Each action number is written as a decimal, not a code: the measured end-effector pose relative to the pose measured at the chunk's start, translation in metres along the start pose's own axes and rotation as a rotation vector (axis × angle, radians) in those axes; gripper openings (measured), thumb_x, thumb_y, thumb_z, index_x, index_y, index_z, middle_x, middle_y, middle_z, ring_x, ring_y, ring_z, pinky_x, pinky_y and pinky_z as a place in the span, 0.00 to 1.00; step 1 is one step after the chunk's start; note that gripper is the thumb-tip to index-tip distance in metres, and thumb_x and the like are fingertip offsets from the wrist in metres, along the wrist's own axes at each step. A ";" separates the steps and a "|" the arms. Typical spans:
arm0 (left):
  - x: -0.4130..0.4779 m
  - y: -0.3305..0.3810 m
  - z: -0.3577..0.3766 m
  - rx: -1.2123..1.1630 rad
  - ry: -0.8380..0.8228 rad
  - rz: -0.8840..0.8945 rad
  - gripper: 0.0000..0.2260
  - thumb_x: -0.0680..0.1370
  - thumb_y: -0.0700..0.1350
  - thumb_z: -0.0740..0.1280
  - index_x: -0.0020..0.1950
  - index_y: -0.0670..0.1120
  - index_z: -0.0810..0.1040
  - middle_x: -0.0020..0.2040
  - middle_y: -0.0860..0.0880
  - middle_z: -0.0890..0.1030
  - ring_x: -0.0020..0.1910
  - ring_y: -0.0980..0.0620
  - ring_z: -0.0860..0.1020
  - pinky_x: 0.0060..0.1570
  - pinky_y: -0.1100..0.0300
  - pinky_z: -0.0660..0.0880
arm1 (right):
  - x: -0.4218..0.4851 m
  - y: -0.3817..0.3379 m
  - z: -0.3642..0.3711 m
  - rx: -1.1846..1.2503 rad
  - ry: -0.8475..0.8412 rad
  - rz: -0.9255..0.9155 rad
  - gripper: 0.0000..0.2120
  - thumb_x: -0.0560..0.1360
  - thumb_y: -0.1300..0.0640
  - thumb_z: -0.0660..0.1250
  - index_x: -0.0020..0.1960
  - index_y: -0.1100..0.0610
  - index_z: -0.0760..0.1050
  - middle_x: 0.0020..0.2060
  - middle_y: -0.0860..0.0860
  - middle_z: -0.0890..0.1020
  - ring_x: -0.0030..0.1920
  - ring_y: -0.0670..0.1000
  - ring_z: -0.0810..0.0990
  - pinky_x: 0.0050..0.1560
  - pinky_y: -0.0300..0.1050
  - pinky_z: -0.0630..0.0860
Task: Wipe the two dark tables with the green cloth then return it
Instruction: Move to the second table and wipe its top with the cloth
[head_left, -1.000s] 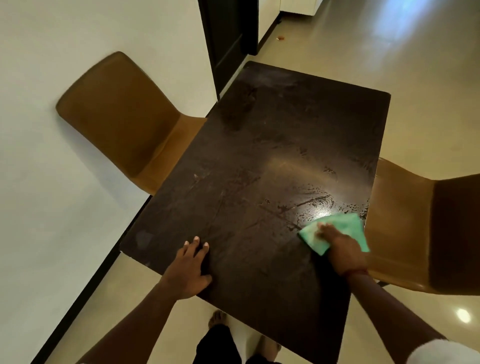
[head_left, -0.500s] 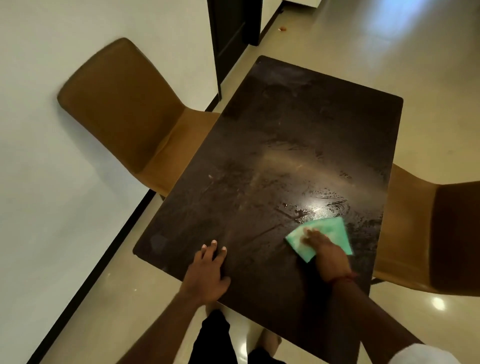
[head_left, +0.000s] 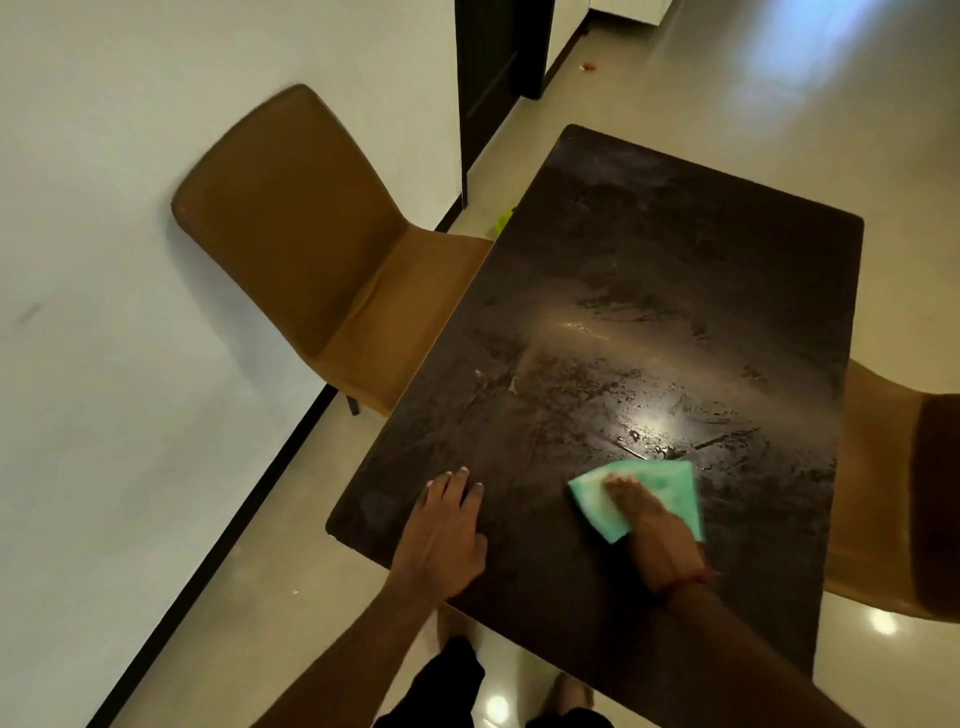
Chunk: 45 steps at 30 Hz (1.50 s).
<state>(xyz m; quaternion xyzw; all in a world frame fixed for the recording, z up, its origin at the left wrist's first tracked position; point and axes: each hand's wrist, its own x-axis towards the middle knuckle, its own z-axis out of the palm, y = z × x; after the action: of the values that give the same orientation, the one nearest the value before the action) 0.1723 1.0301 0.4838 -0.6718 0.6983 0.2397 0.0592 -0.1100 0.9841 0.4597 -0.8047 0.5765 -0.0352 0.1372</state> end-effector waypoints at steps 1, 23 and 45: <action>0.004 -0.010 -0.003 0.007 0.004 -0.001 0.29 0.79 0.53 0.58 0.79 0.47 0.55 0.80 0.45 0.53 0.78 0.45 0.51 0.76 0.49 0.50 | 0.005 0.010 -0.004 0.056 0.014 0.224 0.25 0.70 0.67 0.60 0.67 0.58 0.71 0.64 0.58 0.75 0.57 0.62 0.79 0.55 0.53 0.75; 0.022 -0.100 -0.020 -0.003 -0.133 0.028 0.37 0.76 0.59 0.60 0.80 0.50 0.50 0.81 0.46 0.47 0.79 0.44 0.47 0.75 0.50 0.55 | 0.063 -0.127 0.045 -0.111 -0.209 -0.232 0.35 0.51 0.63 0.77 0.59 0.57 0.78 0.58 0.57 0.80 0.56 0.62 0.80 0.51 0.60 0.78; 0.019 -0.099 -0.008 -0.044 -0.086 0.053 0.42 0.73 0.60 0.62 0.80 0.49 0.46 0.80 0.45 0.43 0.79 0.43 0.41 0.74 0.51 0.40 | 0.151 -0.156 0.017 -0.025 -0.147 0.225 0.24 0.73 0.65 0.61 0.69 0.58 0.67 0.69 0.60 0.68 0.66 0.61 0.69 0.64 0.53 0.68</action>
<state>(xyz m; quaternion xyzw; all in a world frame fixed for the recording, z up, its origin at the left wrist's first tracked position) 0.2679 1.0115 0.4577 -0.6435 0.7072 0.2850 0.0678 0.0873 0.8920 0.4692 -0.7371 0.6518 0.0466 0.1721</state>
